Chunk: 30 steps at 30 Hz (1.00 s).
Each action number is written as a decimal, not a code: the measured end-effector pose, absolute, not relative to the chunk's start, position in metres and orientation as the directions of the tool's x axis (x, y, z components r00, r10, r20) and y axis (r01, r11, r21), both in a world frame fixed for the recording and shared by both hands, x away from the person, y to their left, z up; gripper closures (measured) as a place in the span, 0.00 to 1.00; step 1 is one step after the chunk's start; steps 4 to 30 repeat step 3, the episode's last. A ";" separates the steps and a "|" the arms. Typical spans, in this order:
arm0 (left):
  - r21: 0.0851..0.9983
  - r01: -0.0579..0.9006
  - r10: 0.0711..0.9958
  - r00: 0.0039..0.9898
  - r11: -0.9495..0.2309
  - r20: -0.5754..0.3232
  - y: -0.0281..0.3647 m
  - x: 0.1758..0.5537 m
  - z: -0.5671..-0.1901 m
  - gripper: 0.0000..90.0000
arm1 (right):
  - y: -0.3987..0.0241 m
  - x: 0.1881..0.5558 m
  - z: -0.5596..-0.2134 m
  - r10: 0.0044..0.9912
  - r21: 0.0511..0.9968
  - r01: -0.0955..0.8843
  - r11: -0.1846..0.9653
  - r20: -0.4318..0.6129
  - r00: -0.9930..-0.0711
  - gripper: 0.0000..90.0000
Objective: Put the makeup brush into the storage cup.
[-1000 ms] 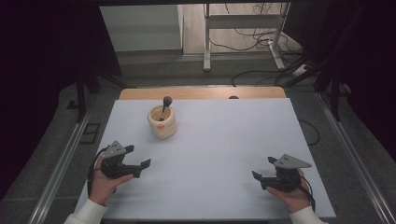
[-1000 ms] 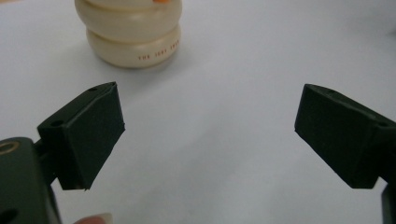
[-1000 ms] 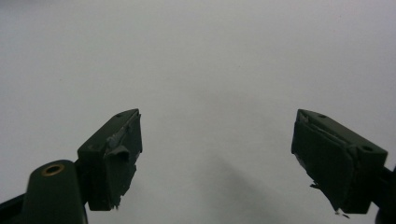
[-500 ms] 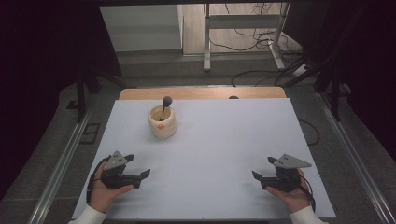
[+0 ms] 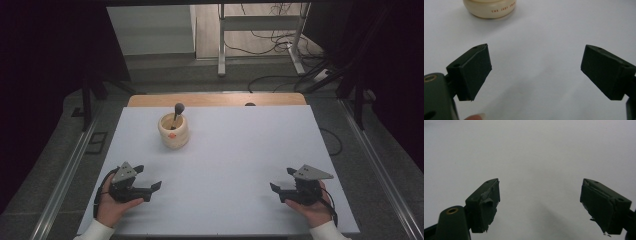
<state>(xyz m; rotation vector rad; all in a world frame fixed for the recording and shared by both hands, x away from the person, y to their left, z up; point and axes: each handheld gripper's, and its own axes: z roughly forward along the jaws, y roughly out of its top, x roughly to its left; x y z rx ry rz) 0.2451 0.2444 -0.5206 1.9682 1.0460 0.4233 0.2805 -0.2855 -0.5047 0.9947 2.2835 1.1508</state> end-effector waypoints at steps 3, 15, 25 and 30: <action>0.807 0.512 0.800 0.594 -0.294 -0.085 0.244 0.245 -0.520 0.11 | -0.286 0.280 -0.503 0.746 0.816 0.416 0.402 -0.029 -0.666 0.19; 0.807 0.512 0.800 0.594 -0.294 -0.085 0.244 0.245 -0.520 0.11 | -0.286 0.280 -0.503 0.746 0.816 0.416 0.402 -0.029 -0.666 0.19; 0.807 0.512 0.800 0.594 -0.294 -0.085 0.244 0.245 -0.520 0.11 | -0.286 0.280 -0.503 0.746 0.816 0.416 0.402 -0.029 -0.666 0.19; 0.807 0.512 0.800 0.594 -0.294 -0.085 0.244 0.245 -0.520 0.11 | -0.286 0.280 -0.503 0.746 0.816 0.416 0.402 -0.029 -0.666 0.19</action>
